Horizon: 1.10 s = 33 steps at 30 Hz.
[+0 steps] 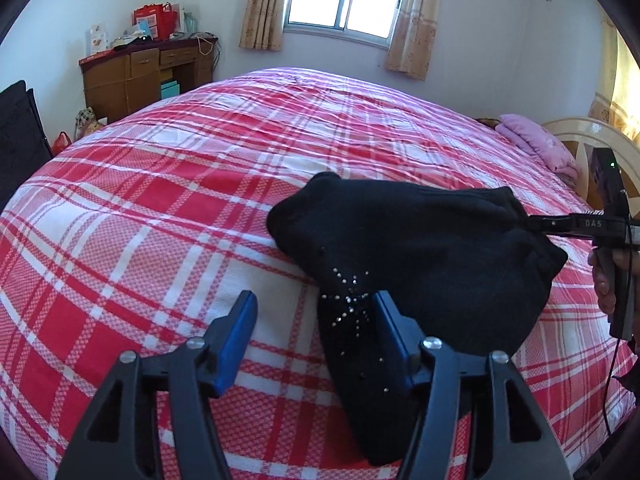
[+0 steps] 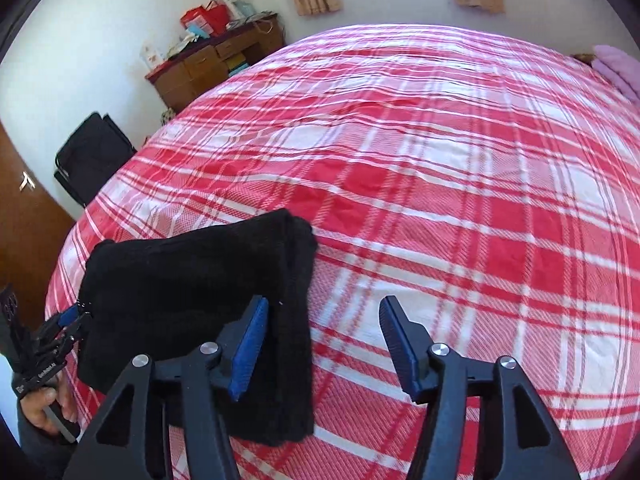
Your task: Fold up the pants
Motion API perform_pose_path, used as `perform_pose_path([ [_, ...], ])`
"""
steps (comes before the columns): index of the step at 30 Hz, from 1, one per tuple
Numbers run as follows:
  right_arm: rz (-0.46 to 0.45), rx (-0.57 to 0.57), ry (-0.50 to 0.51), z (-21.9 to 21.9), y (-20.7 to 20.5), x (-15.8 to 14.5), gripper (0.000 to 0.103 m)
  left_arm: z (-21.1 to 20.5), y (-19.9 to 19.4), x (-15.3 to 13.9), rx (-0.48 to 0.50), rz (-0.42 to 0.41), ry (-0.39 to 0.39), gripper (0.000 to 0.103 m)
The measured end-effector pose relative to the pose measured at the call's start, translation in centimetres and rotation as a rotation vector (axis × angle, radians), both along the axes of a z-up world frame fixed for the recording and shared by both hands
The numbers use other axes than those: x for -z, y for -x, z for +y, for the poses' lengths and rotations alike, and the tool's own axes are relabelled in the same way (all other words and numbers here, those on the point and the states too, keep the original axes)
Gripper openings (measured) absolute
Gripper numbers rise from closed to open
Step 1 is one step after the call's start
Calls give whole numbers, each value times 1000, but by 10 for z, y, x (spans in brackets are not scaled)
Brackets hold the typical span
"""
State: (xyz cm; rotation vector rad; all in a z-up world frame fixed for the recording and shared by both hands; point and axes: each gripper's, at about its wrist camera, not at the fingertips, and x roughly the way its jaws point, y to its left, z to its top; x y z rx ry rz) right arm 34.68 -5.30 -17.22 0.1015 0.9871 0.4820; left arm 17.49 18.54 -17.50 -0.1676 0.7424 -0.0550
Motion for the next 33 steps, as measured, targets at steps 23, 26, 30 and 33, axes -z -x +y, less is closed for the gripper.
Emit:
perform_pose_path([
  [23,-292,125,164,-114,199,-84,64,-55,60,-75,72,-101,-119,72],
  [26,-336,128,159,-117,212,-98,67,-64,69,-89,91,-112,-136,72],
  [30,-394,130,178,-115,223,-115,67,-69,83,-106,92,-148,-155,79],
  [33,-400,125,146,-117,227,-122,67,-72,89,-115,93,-163,-164,79],
])
